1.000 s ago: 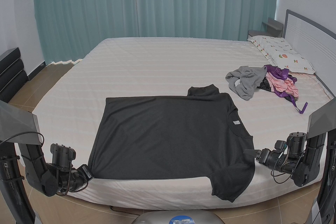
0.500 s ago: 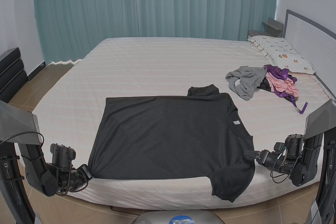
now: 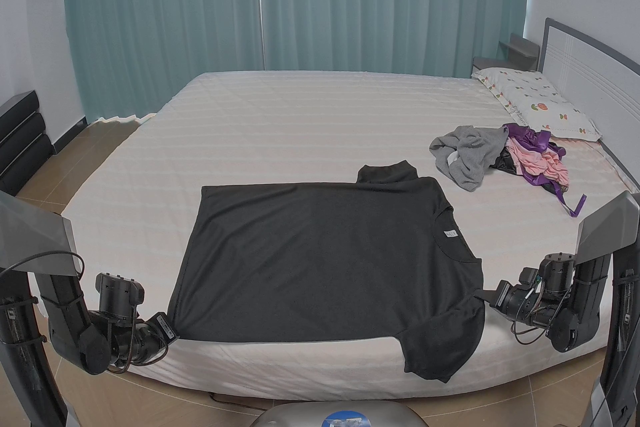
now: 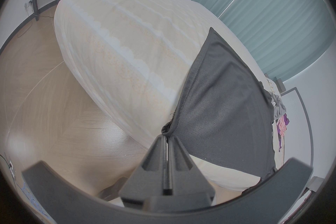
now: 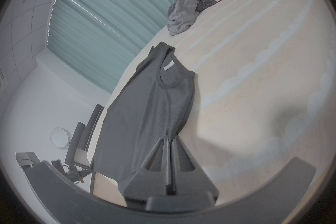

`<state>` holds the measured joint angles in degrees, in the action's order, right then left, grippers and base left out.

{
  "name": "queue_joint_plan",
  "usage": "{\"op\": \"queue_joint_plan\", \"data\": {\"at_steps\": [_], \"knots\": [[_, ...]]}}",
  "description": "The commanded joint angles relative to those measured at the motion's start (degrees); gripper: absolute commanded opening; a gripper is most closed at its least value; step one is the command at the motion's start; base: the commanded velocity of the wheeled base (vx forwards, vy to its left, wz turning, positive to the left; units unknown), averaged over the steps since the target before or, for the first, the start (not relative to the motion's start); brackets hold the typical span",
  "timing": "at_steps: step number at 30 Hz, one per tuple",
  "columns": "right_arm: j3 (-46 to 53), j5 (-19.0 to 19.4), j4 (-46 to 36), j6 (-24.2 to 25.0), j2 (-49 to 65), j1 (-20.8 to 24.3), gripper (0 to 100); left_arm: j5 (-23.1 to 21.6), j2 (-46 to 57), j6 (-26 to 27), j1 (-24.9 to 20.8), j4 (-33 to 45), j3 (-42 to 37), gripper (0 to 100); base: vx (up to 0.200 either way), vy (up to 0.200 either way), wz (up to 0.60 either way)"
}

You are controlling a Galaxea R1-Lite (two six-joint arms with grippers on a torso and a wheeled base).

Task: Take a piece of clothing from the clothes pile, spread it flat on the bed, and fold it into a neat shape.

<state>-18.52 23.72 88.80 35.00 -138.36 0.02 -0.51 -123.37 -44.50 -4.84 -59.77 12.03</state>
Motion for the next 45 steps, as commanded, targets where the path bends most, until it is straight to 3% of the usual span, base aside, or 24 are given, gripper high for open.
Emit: {"op": "queue_joint_plan", "data": {"at_steps": [1,13,20,21,30,33,34,36,42,45], "knots": [[-0.5,0.0,-0.7,1.1,3.1,-0.4,0,0.0,-0.1,-0.1,-0.1,-0.1,0.0,0,0.0,0.0,0.0],[-14.7,-1.6,-16.5,1.7,4.9,-0.5,0,0.0,0.3,-0.4,-0.1,-0.1,-0.1,0,0.0,0.0,0.0],[-17.7,-3.3,-20.0,1.5,2.5,0.2,0,0.0,-0.1,-0.3,-0.1,-0.1,0.0,0,0.0,0.0,0.0],[-17.7,-3.3,-20.0,1.5,2.5,0.2,100,0.0,-0.1,-0.3,-0.1,-0.1,0.0,0,0.0,0.0,0.0],[-13.7,-2.1,-19.3,1.4,6.4,-1.5,100,-0.1,-0.1,-0.4,-0.1,-0.1,0.0,0,0.0,0.0,0.0],[-9.3,0.9,-18.8,0.9,9.1,-1.6,100,0.0,-0.1,-0.4,-0.1,-0.1,0.0,0,0.0,0.0,0.0],[-5.9,3.8,-17.6,0.2,10.7,-1.6,100,0.0,-0.1,-0.4,0.0,-0.1,0.0,0,0.0,0.0,0.0],[-3.0,5.6,-16.6,-1.1,11.6,-1.6,100,0.0,0.0,-0.4,0.0,-0.1,0.0,0,0.0,0.0,0.0],[2.0,6.3,-15.8,-8.7,8.7,-0.8,100,0.0,0.3,-0.4,0.0,-0.1,-0.1,0,0.0,0.0,0.0],[2.9,6.4,-13.6,-8.5,7.5,-0.6,100,0.0,0.0,-0.4,0.0,-0.1,0.0,0,0.0,0.0,0.0]]}}
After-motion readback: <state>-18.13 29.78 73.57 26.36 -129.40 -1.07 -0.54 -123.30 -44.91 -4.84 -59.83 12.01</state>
